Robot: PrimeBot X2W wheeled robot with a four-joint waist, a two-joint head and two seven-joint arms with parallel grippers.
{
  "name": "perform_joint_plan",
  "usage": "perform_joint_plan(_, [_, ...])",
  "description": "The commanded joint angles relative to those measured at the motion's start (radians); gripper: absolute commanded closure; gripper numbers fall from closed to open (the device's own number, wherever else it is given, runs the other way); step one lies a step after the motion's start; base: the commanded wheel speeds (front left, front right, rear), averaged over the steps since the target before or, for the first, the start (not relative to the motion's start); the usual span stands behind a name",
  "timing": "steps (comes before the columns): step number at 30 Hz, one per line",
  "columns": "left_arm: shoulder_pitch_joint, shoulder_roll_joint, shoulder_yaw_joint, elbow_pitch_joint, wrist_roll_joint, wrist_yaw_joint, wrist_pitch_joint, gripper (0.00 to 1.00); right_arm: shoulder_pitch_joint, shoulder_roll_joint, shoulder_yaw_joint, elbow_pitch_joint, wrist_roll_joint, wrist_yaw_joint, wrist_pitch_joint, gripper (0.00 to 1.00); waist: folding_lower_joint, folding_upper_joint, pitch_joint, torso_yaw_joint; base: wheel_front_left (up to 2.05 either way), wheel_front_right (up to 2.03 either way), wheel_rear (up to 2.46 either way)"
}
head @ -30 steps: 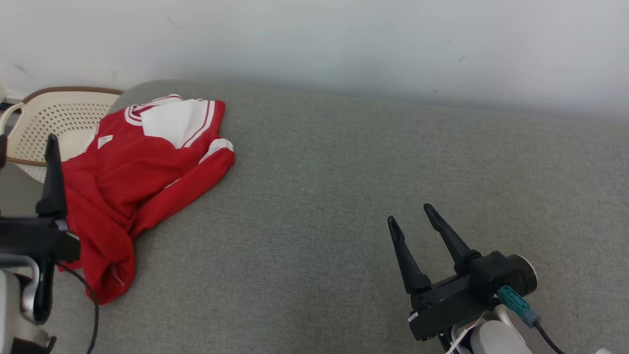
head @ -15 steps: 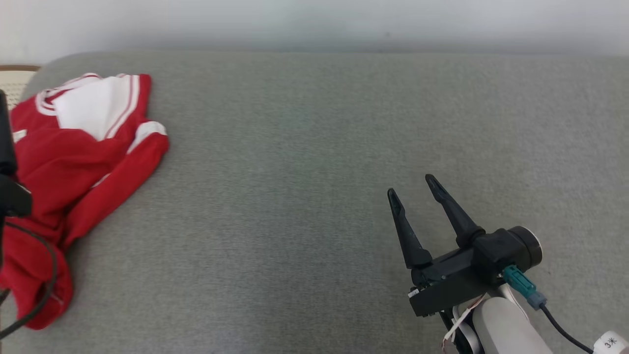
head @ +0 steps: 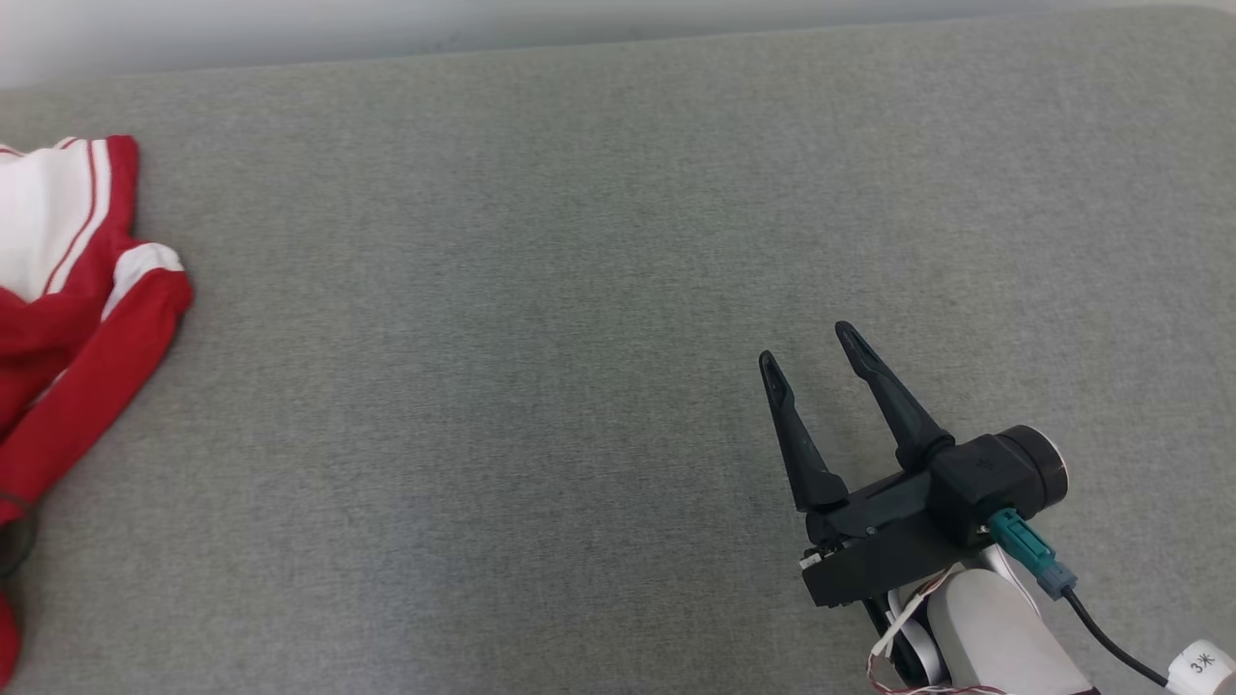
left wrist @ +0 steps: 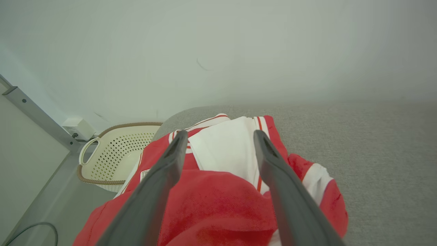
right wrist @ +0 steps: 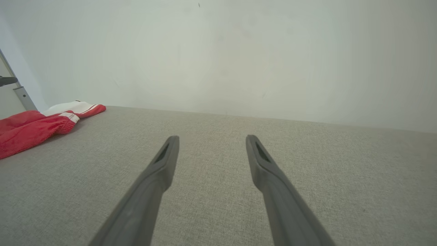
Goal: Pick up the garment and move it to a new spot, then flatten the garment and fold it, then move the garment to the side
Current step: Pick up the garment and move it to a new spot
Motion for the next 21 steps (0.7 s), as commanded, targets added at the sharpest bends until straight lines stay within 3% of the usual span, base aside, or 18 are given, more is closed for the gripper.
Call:
perform_joint_plan(1, [-0.010,0.013,-0.011,0.028,-0.006,-0.005,0.004,0.00,-0.012,-0.001,0.004,-0.003,-0.004,0.000,-0.003,0.00,-0.0001,-0.0002,0.015,-0.025,0.00,0.00,0.00])
perform_joint_plan(9, [-0.042,0.027,-0.071,0.178,-0.024,-0.006,0.067,0.00,-0.014,-0.007,0.008,-0.002,0.000,0.000,-0.003,0.00,-0.0001,-0.0002,0.027,-0.059,0.00,0.00,0.00])
perform_joint_plan(20, [-0.056,0.032,-0.146,0.271,-0.068,-0.006,0.165,0.00,-0.019,-0.009,0.011,-0.005,0.000,0.000,-0.003,0.00,-0.0001,-0.0002,0.033,-0.081,0.00,0.00,0.00])
perform_joint_plan(21, [-0.055,0.036,-0.152,0.279,-0.070,-0.006,0.167,0.25,-0.020,-0.008,0.012,-0.004,0.000,0.000,-0.003,0.00,-0.0001,-0.0002,0.033,-0.083,0.00,0.00,0.00])
